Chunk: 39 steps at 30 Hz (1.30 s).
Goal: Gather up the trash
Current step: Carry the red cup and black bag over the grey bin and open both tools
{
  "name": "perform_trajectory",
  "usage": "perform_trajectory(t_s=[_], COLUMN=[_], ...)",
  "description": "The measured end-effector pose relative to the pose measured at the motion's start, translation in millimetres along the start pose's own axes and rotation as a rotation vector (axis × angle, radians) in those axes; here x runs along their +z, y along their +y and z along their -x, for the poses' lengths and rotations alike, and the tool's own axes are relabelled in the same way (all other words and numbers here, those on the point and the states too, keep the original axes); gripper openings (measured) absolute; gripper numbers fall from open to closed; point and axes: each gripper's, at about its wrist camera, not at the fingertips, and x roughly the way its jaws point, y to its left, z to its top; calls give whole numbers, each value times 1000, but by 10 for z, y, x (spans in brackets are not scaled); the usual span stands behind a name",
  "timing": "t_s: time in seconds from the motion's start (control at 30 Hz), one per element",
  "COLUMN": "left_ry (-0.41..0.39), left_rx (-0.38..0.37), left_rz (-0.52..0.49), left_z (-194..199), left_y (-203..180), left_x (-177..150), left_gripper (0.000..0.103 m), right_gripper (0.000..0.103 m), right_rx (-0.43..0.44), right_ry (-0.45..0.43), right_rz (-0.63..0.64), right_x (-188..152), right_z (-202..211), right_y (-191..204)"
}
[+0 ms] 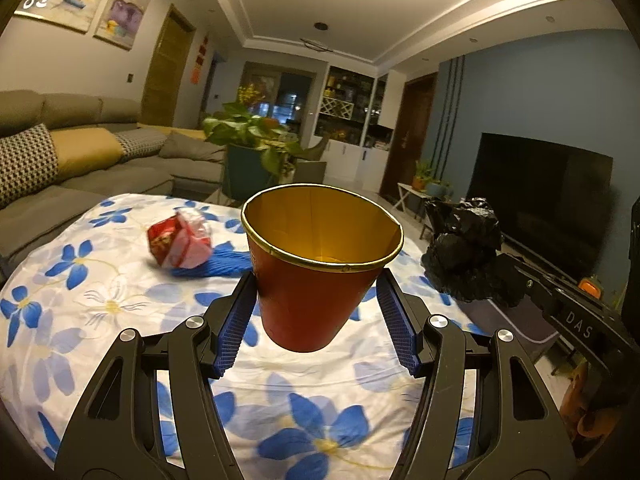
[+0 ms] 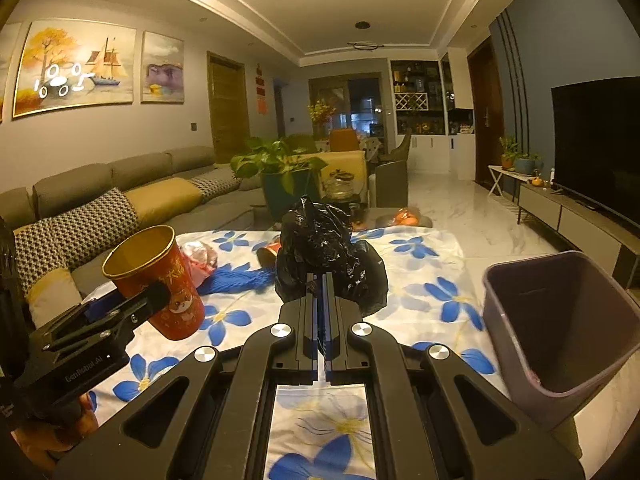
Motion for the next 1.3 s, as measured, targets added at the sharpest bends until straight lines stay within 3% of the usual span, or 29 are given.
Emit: perform_trajectory(t_s=[0.43, 1.3], left_ry=[10, 25], left_rx=[-104, -400], left_rz=[-63, -184], left_z=[-232, -1091], left_y=[-618, -2114], left_x=[50, 72], left_gripper=[61, 61], right_gripper=[3, 3], right_rx=[-106, -393], right_ry=[-43, -102], right_rz=[-32, -158], right_x=[48, 48], right_z=[234, 511], right_y=[-471, -1786])
